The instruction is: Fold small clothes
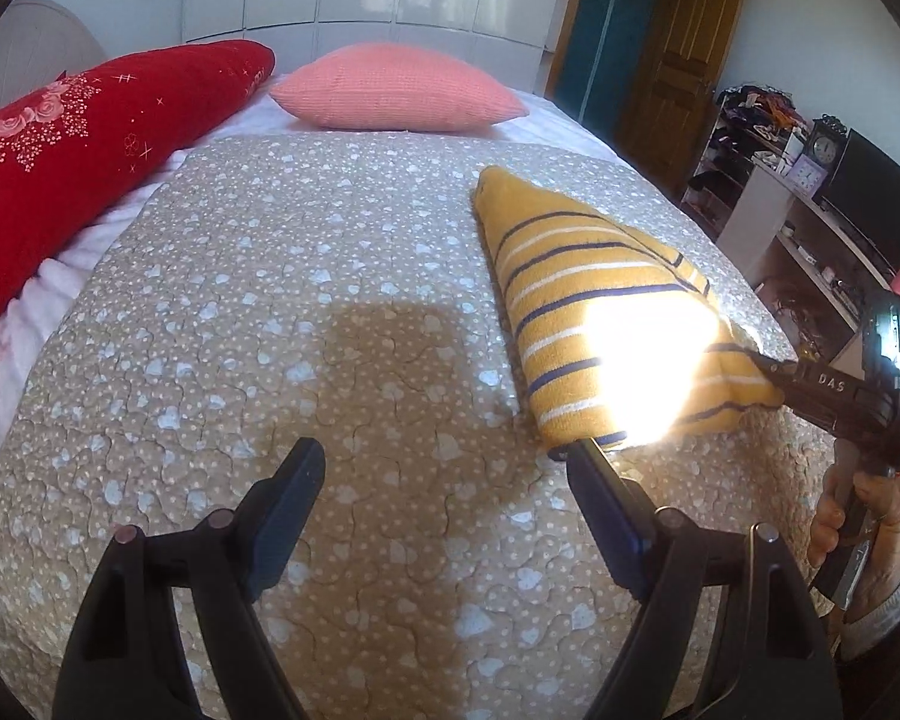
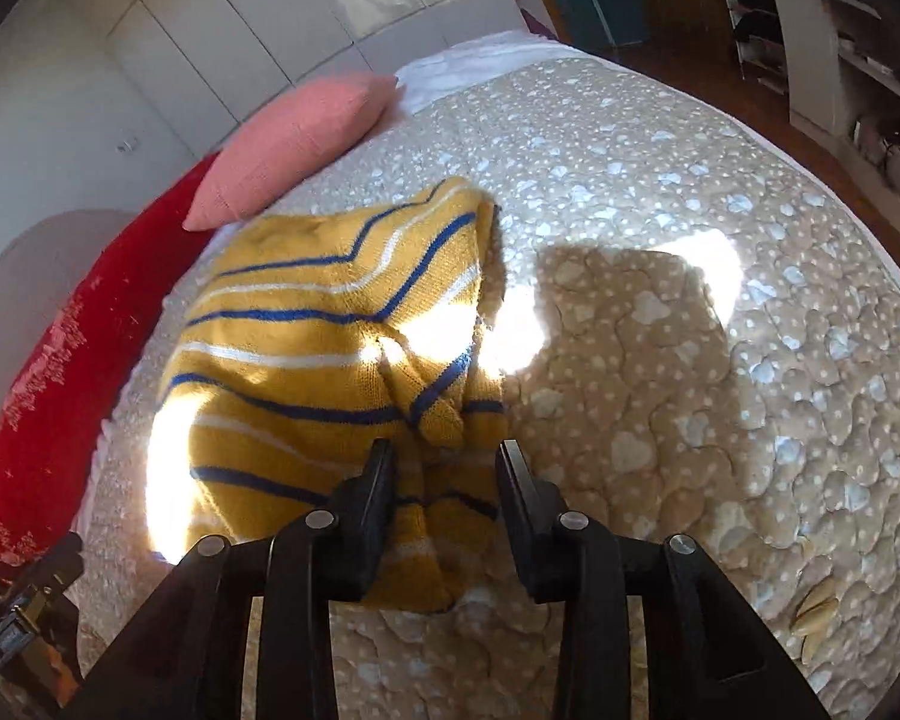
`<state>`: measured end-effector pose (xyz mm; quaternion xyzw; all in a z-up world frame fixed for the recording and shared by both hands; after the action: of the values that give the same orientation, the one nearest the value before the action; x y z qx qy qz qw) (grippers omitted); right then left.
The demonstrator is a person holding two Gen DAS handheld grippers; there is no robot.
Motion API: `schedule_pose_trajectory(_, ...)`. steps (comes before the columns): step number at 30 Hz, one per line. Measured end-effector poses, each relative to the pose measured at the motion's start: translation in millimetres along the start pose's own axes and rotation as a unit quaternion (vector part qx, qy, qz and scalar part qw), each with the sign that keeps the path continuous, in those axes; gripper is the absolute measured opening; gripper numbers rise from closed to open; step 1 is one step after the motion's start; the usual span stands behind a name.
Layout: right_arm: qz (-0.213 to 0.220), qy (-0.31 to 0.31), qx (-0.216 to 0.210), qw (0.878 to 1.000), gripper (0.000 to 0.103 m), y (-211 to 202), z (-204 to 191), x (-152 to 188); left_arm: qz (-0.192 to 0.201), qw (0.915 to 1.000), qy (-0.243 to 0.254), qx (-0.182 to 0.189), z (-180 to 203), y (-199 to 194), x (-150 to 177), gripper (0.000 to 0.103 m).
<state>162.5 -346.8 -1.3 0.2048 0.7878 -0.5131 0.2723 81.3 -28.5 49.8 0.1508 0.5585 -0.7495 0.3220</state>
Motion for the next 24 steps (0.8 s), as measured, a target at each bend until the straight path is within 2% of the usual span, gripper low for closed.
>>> schedule_pose_trajectory(1,0.019,0.007,-0.010,1.000,0.042,-9.1,1.2,-3.8,-0.001,0.9999,-0.002,0.010,2.6,1.2,-5.3,0.082)
schedule_pose_trajectory(2,0.037,0.014,-0.013,0.999,0.054,-17.1,3.3,-9.0,-0.002,0.9998,-0.003,0.018,5.3,2.8,-8.9,0.086)
schedule_pose_trajectory(3,0.053,0.022,-0.011,0.998,0.073,-23.9,5.0,-16.3,-0.008,0.9995,-0.007,0.031,9.1,9.1,-17.3,0.092)
schedule_pose_trajectory(5,0.078,0.042,-0.021,0.996,0.089,-28.8,9.8,-30.5,-0.026,0.9977,-0.018,0.060,17.5,25.0,-31.1,0.092)
schedule_pose_trajectory(7,0.077,0.054,-0.043,0.995,0.090,-17.5,13.3,-47.5,-0.058,0.9944,-0.026,0.084,26.7,51.2,-43.1,0.092)
schedule_pose_trajectory(9,0.050,0.065,-0.058,0.995,0.090,6.6,19.5,-57.0,-0.094,0.9893,-0.035,0.106,34.7,77.1,-48.4,0.092)
schedule_pose_trajectory(12,0.026,0.081,-0.076,0.993,0.090,43.1,27.1,-66.9,-0.159,0.9749,-0.053,0.147,49.0,124.2,-48.4,0.092)
schedule_pose_trajectory(13,0.012,0.083,-0.096,0.992,0.090,56.2,26.2,-68.5,-0.177,0.9691,-0.063,0.160,53.7,139.3,-47.3,0.092)
schedule_pose_trajectory(14,-0.004,0.091,-0.122,0.988,0.085,69.6,23.2,-69.3,-0.188,0.9651,-0.070,0.168,56.4,146.8,-45.9,0.092)
schedule_pose_trajectory(15,-0.013,0.099,-0.141,0.985,0.075,79.7,19.8,-69.6,-0.199,0.9613,-0.080,0.172,60.3,156.1,-45.5,0.092)
schedule_pose_trajectory(16,-0.018,0.099,-0.140,0.985,0.069,87.0,15.5,-70.3,-0.199,0.9606,-0.083,0.175,62.8,157.2,-48.1,0.087)
schedule_pose_trajectory(17,-0.023,0.092,-0.143,0.985,0.051,92.2,9.2,-72.9,-0.201,0.9572,-0.086,0.190,66.7,153.9,-52.3,0.066)
schedule_pose_trajectory(18,-0.027,0.095,-0.157,0.983,0.041,94.5,2.6,-75.5,-0.203,0.9572,-0.084,0.189,69.1,149.0,-58.0,0.056)
schedule_pose_trajectory(20,-0.011,0.097,-0.178,0.979,0.036,86.3,-8.9,-88.2,-0.185,0.9610,-0.071,0.193,72.0,130.8,-75.4,0.046)
schedule_pose_trajectory(23,0.031,0.069,-0.199,0.977,0.034,65.3,-27.2,-115.4,-0.141,0.9704,-0.057,0.188,71.5,102.1,-105.7,0.046)
schedule_pose_trajectory(24,0.045,0.062,-0.206,0.975,0.033,60.6,-31.6,-123.6,-0.127,0.9737,-0.053,0.181,70.7,94.7,-114.2,0.051)
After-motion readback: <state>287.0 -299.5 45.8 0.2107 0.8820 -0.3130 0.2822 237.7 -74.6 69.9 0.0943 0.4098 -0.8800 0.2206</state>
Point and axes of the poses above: each gripper's, at about its wrist camera, not at the fingertips, and y roughly the way its jaws point, z to its right, x to its underside, the point moved 5 cm from there along y, roughly the way its jaws point, and after that the axes turned 13 degrees about -y, right-handed, at the moved point
